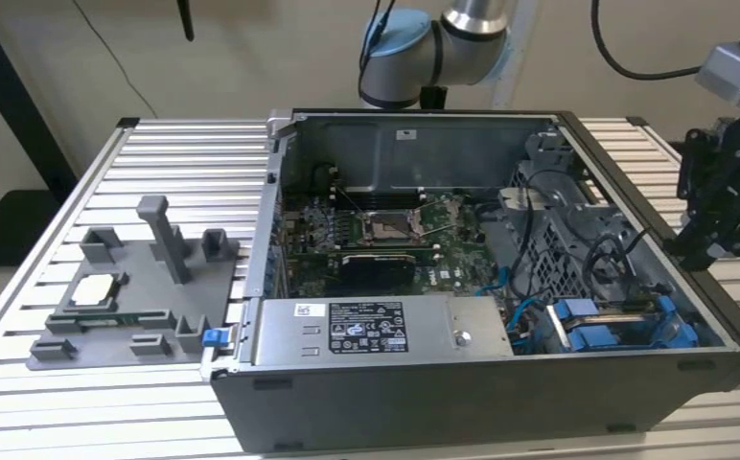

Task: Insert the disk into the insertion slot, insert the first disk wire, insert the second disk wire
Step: 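Insert the first disk wire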

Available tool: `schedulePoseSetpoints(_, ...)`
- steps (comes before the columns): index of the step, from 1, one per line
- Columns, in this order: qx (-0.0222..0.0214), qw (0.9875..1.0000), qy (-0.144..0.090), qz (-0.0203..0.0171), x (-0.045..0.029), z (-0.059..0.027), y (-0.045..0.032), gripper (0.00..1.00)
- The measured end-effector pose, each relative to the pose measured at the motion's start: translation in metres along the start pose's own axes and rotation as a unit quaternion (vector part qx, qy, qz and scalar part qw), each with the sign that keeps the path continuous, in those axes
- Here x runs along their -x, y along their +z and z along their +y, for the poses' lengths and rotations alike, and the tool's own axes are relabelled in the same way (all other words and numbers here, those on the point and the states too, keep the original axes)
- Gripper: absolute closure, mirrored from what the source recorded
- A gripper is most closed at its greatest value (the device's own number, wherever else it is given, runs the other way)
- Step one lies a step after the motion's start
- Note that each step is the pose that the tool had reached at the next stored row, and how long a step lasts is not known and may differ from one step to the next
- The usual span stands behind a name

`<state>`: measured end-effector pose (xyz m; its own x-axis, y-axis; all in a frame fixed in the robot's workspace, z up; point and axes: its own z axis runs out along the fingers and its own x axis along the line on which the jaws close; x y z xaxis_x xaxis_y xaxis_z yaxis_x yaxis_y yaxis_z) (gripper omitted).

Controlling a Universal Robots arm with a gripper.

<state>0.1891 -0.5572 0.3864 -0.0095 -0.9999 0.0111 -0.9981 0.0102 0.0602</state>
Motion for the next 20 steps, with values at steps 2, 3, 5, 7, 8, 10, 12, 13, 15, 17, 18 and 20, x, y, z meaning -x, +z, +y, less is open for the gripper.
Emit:
schedulePoseSetpoints(2, 0.0081, 1.0000, 0.000, 0.0001, 0.0002, -0.0055, -0.0003, 0.00)
schedulePoseSetpoints(3, 0.0127, 0.9999, 0.000, 0.0001, 0.0003, -0.0085, -0.0005, 0.00)
schedulePoseSetpoints(5, 0.0204, 0.9998, 0.000, 0.0002, 0.0004, -0.0135, -0.0008, 0.00)
schedulePoseSetpoints(7, 0.0211, 0.9998, 0.000, -0.0007, 0.0005, -0.0139, -0.0009, 0.00)
schedulePoseSetpoints(8, 0.0212, 0.9998, -0.001, -0.0045, 0.0007, -0.0140, -0.0007, 0.00)
schedulePoseSetpoints(10, 0.0213, 0.9996, -0.002, -0.0163, 0.0018, -0.0140, -0.0005, 0.00)
schedulePoseSetpoints(12, 0.0214, 0.9993, -0.003, -0.0319, 0.0028, -0.0140, -0.0003, 0.00)
schedulePoseSetpoints(13, 0.0215, 0.9989, -0.004, -0.0404, 0.0029, -0.0142, -0.0002, 0.00)
schedulePoseSetpoints(15, 0.0216, 0.9984, -0.005, -0.0521, 0.0029, -0.0161, 0.0000, 0.00)
schedulePoseSetpoints(17, 0.0216, 0.9979, -0.005, -0.0612, 0.0029, -0.0194, 0.0007, 0.00)
schedulePoseSetpoints(18, 0.0217, 0.9976, -0.006, -0.0648, 0.0029, -0.0204, 0.0012, 0.00)
schedulePoseSetpoints(20, 0.0217, 0.9974, -0.006, -0.0688, 0.0029, -0.0208, 0.0032, 0.00)
